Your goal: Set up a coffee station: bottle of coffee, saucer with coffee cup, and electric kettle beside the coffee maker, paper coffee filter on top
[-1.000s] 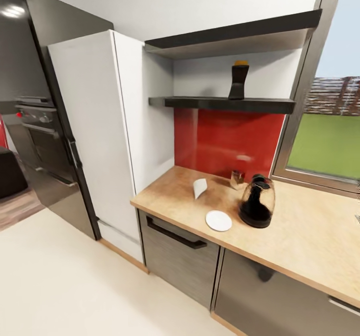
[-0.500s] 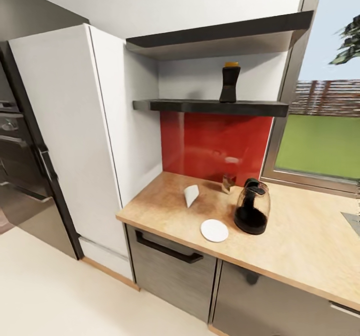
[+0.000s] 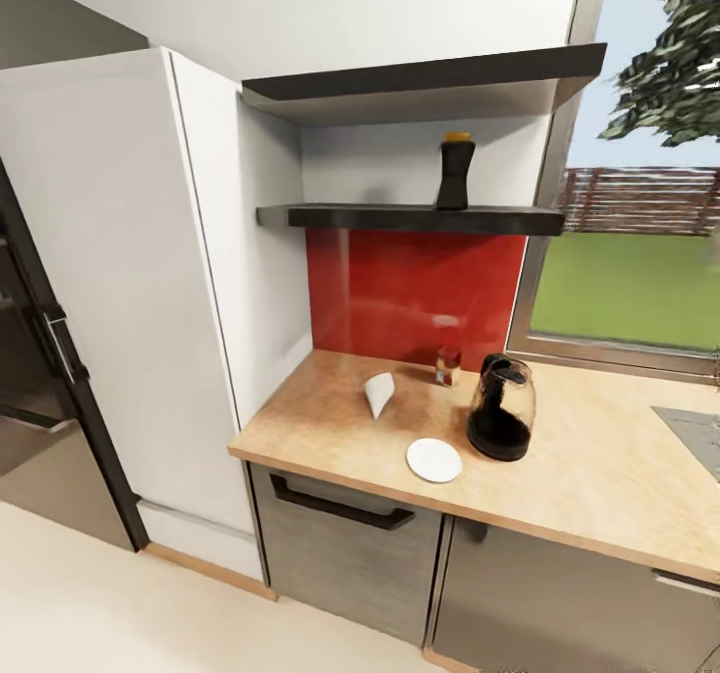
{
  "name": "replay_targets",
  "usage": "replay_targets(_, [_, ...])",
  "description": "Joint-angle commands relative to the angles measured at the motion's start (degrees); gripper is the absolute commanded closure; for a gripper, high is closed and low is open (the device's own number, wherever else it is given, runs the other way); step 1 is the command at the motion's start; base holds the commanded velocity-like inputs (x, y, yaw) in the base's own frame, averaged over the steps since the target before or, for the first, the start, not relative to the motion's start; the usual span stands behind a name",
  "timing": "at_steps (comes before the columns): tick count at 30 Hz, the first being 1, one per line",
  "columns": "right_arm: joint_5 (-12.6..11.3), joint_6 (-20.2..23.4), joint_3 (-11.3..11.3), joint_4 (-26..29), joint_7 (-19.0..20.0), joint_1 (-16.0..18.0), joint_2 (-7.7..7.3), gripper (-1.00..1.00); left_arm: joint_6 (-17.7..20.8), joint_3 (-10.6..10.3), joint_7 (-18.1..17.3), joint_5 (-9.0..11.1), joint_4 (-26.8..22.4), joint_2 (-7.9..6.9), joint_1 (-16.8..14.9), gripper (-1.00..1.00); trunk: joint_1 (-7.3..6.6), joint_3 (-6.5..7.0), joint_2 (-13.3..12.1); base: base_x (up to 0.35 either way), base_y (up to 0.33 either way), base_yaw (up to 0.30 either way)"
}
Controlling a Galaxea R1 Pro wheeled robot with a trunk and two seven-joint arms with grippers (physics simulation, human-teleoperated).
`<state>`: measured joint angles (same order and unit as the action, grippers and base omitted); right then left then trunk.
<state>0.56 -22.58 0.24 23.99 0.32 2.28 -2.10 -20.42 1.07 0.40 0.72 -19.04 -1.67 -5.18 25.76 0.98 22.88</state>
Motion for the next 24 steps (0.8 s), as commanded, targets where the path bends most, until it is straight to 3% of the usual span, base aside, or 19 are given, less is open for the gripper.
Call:
replay_targets(1, [0.1, -0.2, 0.0, -0.1, 0.0, 0.0, -0.01, -1.0, -0.2, 0.0, 0.0, 0.1, 0.1, 0.0, 0.0, -1.0, 0.02, 0.03, 0.0, 0.0, 0.304, -0.225])
replay_targets(9, [0.1, -0.2, 0.0, -0.1, 0.0, 0.0, -0.01, -1.0, -0.2, 0.0, 0.0, 0.1, 0.1, 0.0, 0.0, -1.0, 0.02, 0.43, 0.0, 0.0, 0.266, -0.225])
replay_targets(16, [0.1, -0.2, 0.0, 0.0, 0.0, 0.0, 0.01, -1.0, -0.2, 0.0, 0.0, 0.1, 0.0, 0.0, 0.0, -1.0, 0.02, 0.79, 0.0, 0.0, 0.023, -0.212])
replay_targets(24, [0.2, -0.2, 0.1, -0.1, 0.0, 0.0, 0.33, -1.0, -0.2, 0.0, 0.0, 0.0, 0.0, 0.13, -0.1, -1.0, 0.02, 0.86, 0.0, 0.0, 0.0, -0.036])
